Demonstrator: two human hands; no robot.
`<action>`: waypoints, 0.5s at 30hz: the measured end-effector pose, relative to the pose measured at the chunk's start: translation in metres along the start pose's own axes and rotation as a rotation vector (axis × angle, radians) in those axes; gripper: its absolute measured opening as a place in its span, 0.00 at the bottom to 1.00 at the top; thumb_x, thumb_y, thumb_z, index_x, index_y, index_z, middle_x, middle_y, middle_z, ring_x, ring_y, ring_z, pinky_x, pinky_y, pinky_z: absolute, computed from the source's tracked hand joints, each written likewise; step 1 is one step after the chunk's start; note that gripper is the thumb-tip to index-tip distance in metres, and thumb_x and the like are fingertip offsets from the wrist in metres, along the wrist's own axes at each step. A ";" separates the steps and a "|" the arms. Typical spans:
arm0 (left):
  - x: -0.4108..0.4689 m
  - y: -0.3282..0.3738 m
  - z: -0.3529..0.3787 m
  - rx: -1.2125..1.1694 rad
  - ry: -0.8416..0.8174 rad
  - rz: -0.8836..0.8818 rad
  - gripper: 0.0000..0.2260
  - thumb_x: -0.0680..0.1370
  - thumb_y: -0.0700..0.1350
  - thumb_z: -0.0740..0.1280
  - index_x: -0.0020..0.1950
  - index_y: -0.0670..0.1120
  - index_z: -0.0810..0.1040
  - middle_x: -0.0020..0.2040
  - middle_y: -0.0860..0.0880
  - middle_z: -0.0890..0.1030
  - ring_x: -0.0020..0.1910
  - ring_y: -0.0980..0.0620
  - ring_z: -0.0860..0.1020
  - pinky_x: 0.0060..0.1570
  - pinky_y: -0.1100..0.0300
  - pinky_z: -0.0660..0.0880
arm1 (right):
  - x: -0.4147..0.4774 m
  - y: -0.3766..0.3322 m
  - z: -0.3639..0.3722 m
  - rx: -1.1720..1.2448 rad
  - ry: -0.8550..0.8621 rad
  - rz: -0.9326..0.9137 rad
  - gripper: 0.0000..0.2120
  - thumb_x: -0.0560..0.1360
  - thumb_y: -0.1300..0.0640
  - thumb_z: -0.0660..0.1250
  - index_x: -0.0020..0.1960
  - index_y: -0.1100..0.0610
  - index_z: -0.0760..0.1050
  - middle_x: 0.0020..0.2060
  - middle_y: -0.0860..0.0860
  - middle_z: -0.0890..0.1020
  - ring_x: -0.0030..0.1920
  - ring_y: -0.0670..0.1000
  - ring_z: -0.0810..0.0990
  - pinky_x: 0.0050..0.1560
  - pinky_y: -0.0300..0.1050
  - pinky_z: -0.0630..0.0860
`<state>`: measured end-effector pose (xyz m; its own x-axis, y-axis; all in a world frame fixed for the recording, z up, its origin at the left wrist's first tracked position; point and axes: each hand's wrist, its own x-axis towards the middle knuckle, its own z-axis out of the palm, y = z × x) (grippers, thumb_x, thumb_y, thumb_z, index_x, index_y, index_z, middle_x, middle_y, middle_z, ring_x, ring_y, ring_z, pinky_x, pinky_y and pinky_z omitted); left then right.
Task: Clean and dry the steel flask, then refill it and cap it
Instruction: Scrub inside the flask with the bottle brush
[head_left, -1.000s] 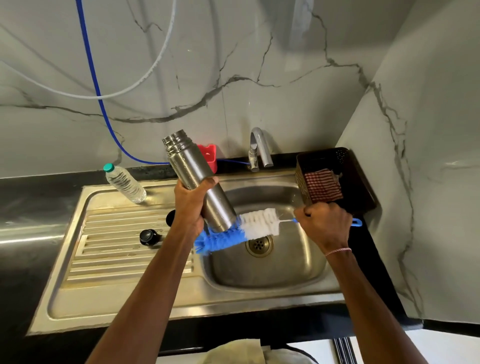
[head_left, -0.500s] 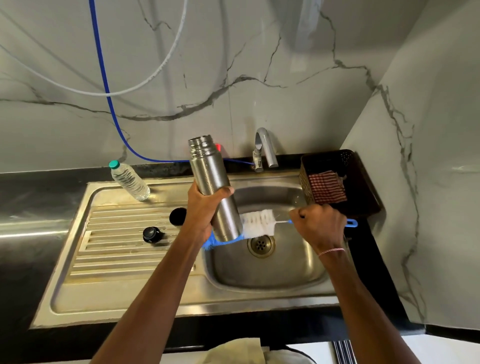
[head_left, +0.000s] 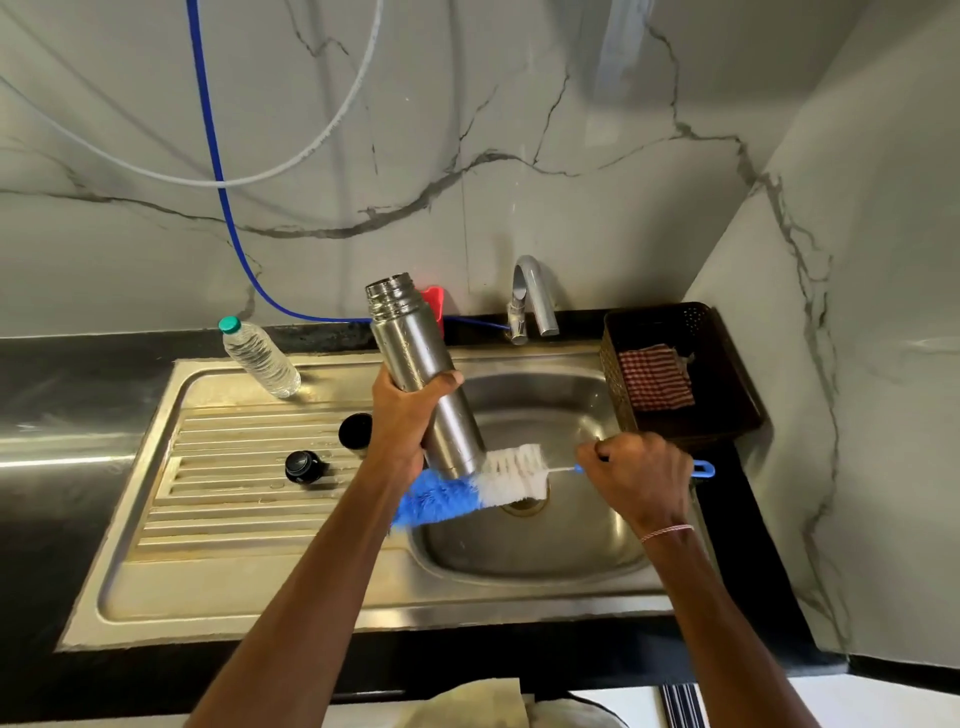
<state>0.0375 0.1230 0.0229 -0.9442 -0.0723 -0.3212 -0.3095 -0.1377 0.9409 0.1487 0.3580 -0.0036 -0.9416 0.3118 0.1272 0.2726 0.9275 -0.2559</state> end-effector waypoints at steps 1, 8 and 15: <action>0.002 0.001 -0.005 0.007 0.019 0.007 0.23 0.70 0.35 0.78 0.62 0.46 0.75 0.50 0.45 0.82 0.48 0.46 0.84 0.49 0.48 0.82 | -0.001 0.009 -0.002 0.006 -0.007 0.034 0.22 0.70 0.53 0.75 0.22 0.57 0.72 0.18 0.46 0.64 0.19 0.47 0.61 0.28 0.33 0.55; 0.007 0.003 -0.017 0.035 0.034 0.035 0.24 0.70 0.34 0.78 0.61 0.48 0.75 0.51 0.45 0.82 0.49 0.45 0.84 0.53 0.46 0.82 | -0.008 0.038 -0.010 0.022 -0.046 0.149 0.24 0.72 0.49 0.73 0.22 0.54 0.68 0.18 0.46 0.68 0.21 0.52 0.70 0.29 0.42 0.71; -0.003 0.001 -0.018 0.071 -0.102 0.041 0.35 0.64 0.43 0.81 0.68 0.47 0.72 0.55 0.43 0.83 0.50 0.45 0.84 0.48 0.50 0.83 | 0.000 0.045 -0.015 0.039 0.079 0.362 0.20 0.77 0.48 0.68 0.30 0.58 0.79 0.22 0.50 0.70 0.25 0.55 0.69 0.33 0.43 0.67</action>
<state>0.0421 0.1055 0.0225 -0.9617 0.0247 -0.2731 -0.2741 -0.0662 0.9594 0.1641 0.4033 -0.0006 -0.7670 0.6346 0.0949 0.5761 0.7462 -0.3337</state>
